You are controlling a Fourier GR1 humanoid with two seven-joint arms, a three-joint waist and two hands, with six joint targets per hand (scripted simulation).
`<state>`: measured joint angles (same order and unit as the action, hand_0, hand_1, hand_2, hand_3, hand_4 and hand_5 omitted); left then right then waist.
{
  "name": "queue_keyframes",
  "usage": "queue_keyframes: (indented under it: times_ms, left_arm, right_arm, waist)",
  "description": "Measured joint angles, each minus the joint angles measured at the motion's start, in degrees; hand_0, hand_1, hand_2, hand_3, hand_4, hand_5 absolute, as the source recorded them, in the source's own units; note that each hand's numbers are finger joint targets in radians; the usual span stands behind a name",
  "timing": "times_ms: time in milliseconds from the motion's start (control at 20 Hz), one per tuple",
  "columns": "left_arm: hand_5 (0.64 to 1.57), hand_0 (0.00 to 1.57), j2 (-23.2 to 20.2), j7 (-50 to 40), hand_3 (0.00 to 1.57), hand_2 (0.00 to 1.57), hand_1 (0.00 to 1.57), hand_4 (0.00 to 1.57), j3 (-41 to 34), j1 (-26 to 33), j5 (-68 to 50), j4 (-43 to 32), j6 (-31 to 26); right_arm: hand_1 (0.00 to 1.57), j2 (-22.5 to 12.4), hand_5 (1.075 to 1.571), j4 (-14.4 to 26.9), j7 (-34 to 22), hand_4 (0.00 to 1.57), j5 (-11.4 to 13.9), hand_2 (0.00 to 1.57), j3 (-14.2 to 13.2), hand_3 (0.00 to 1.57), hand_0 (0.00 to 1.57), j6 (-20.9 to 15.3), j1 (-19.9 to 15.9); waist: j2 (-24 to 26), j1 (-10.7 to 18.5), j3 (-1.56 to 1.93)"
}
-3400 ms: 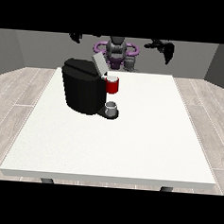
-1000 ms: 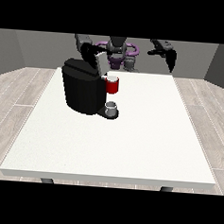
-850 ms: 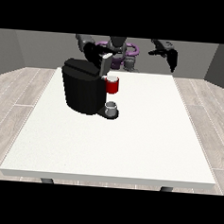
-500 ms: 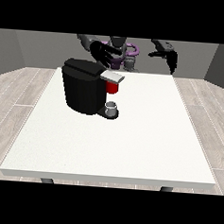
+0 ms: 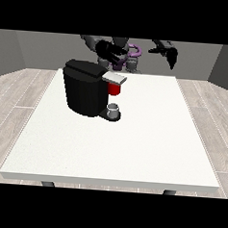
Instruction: Insert the coffee pod into the coffee machine and close the lid
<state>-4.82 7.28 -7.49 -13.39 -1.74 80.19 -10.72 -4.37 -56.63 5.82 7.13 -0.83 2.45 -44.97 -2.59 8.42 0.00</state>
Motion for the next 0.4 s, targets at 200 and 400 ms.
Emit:
queue_keyframes:
  times_ms: [200,400]
  left_arm:
    - [1.571,0.00,0.4,2.3,0.00,0.00,0.00,0.19,-0.2,1.4,-0.2,-2.1,-0.2]
    - [1.571,0.00,0.7,3.2,0.00,0.00,0.00,0.19,-0.8,3.0,0.4,-4.4,1.2]
  right_arm:
    - [0.00,2.6,1.571,-3.2,2.1,0.27,-2.3,0.00,3.8,0.00,0.00,0.4,4.1]
    - [0.00,3.7,1.571,-7.2,3.4,0.16,-7.5,0.00,7.9,0.00,0.00,-0.5,11.9]
  waist:
    - [2.3,-2.1,-0.01]
    - [5.5,-5.0,-0.01]
